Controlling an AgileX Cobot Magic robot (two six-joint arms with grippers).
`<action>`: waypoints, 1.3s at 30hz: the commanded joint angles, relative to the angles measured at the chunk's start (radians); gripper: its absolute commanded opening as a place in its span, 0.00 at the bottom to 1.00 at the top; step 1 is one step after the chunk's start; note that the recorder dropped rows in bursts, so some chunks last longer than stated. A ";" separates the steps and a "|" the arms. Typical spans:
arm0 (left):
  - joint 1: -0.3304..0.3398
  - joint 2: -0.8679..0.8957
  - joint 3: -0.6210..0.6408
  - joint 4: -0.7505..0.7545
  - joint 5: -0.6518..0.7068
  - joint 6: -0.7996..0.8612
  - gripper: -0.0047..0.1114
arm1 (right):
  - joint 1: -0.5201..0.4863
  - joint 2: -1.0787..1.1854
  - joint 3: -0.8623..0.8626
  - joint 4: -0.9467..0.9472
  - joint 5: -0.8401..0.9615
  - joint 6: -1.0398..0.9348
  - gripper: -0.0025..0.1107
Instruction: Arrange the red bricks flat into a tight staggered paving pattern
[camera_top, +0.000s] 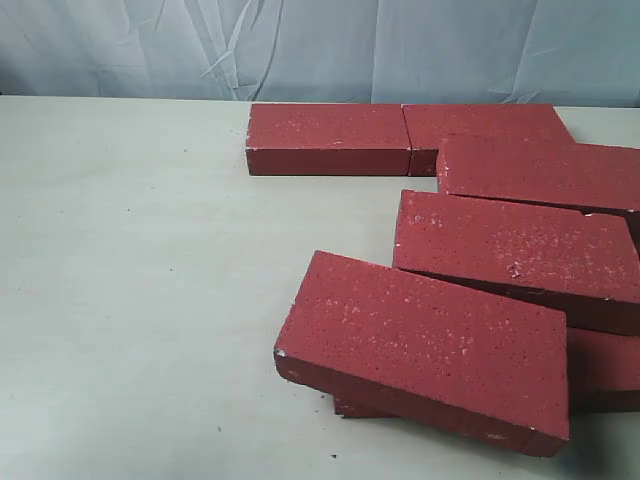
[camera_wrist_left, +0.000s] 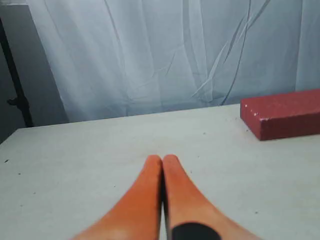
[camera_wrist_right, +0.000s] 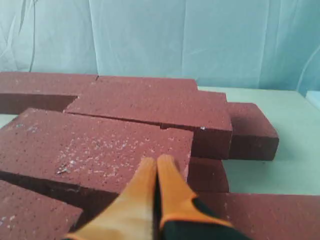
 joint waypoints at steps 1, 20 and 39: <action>0.003 -0.005 0.005 -0.180 -0.043 -0.016 0.04 | -0.004 -0.005 0.002 0.037 -0.116 -0.004 0.01; 0.003 0.096 -0.124 -0.381 -0.578 -0.235 0.04 | -0.004 0.070 -0.262 0.391 -0.363 0.027 0.01; -0.140 0.714 -0.549 0.066 -0.053 -0.113 0.04 | -0.002 0.519 -0.577 0.027 0.065 0.001 0.01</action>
